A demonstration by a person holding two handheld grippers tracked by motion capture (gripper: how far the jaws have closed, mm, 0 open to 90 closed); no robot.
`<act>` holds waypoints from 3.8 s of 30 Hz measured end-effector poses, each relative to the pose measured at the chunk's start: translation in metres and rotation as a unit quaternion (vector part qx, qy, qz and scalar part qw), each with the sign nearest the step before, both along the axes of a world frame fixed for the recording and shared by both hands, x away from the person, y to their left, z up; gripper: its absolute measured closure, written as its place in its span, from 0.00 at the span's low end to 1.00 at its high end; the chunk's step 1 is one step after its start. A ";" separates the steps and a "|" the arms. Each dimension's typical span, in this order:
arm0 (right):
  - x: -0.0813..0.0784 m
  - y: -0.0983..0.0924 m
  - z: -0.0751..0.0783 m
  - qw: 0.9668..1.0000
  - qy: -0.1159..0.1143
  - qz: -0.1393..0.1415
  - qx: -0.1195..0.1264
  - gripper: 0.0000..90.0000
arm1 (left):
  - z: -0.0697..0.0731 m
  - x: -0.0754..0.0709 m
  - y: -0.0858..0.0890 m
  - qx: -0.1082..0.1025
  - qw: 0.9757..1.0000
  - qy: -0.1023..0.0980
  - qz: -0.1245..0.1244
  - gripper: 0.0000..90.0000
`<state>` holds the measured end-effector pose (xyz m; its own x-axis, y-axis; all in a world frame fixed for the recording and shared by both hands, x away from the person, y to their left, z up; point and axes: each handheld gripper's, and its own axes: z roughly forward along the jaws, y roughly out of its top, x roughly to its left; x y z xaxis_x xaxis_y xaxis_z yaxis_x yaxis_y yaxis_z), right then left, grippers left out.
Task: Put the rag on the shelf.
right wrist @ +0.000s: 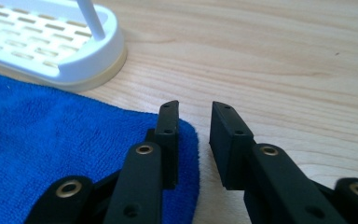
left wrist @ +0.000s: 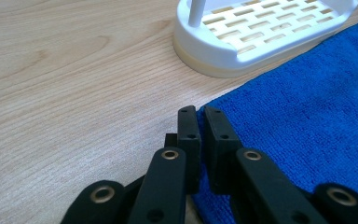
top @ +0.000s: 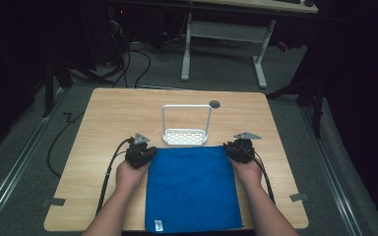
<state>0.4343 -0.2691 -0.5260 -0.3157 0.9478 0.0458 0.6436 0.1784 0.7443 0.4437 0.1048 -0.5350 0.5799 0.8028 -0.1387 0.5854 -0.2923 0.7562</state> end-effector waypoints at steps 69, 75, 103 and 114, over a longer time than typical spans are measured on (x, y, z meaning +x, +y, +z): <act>-0.091 -0.005 0.069 0.976 -0.199 0.044 0.078 0.98 | 0.068 -0.063 0.016 -0.077 0.985 -0.155 0.014 0.97; -0.093 -0.006 0.085 0.972 -0.216 0.041 0.080 0.98 | 0.087 -0.064 0.015 -0.087 0.980 -0.176 0.020 0.98; -0.094 -0.005 0.165 0.945 -0.313 0.035 0.089 0.98 | 0.164 -0.055 0.011 -0.124 0.960 -0.250 0.024 0.98; -0.084 0.002 0.191 0.938 -0.334 0.038 0.087 0.98 | 0.191 -0.045 0.017 -0.115 0.955 -0.272 0.032 0.98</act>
<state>0.3498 -0.2676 -0.3351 -0.3963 0.9175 -0.0340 0.0139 0.0430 0.9990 0.3985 0.1222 -0.3439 0.5670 0.8237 -0.0083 0.0983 -0.0576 0.9935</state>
